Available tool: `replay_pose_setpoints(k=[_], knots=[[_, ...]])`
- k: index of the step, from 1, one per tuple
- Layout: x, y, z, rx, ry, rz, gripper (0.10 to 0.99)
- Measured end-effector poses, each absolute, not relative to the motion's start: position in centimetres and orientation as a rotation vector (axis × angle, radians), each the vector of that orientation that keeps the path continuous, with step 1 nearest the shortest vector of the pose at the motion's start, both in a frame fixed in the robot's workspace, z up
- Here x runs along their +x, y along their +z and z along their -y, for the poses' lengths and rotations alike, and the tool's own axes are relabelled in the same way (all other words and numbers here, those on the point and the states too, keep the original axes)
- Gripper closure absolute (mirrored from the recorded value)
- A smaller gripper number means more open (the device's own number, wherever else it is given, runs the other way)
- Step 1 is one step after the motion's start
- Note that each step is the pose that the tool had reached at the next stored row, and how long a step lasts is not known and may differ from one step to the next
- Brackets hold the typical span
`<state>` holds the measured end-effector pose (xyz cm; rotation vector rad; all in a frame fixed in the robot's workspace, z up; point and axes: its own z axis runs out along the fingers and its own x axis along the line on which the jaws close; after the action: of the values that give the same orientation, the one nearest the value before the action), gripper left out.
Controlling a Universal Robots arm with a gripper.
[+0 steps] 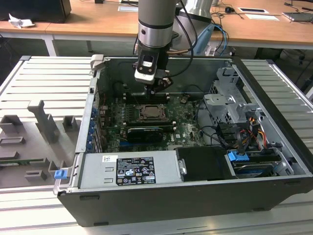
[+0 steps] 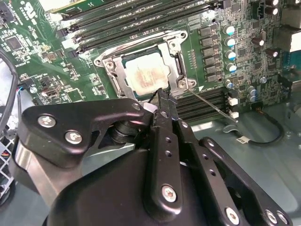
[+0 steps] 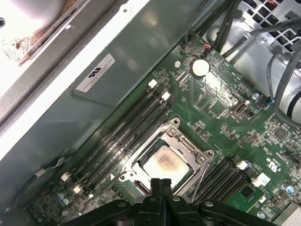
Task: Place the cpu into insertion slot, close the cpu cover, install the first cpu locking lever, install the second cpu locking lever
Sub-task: 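Install the first cpu locking lever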
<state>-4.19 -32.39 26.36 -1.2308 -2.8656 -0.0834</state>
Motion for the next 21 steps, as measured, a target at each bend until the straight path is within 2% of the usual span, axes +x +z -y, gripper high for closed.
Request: replay_pose_setpoints(k=[21], knots=[[-4.19, 26.36, 32.39, -1.039, -0.081, 2.937, 0.980]])
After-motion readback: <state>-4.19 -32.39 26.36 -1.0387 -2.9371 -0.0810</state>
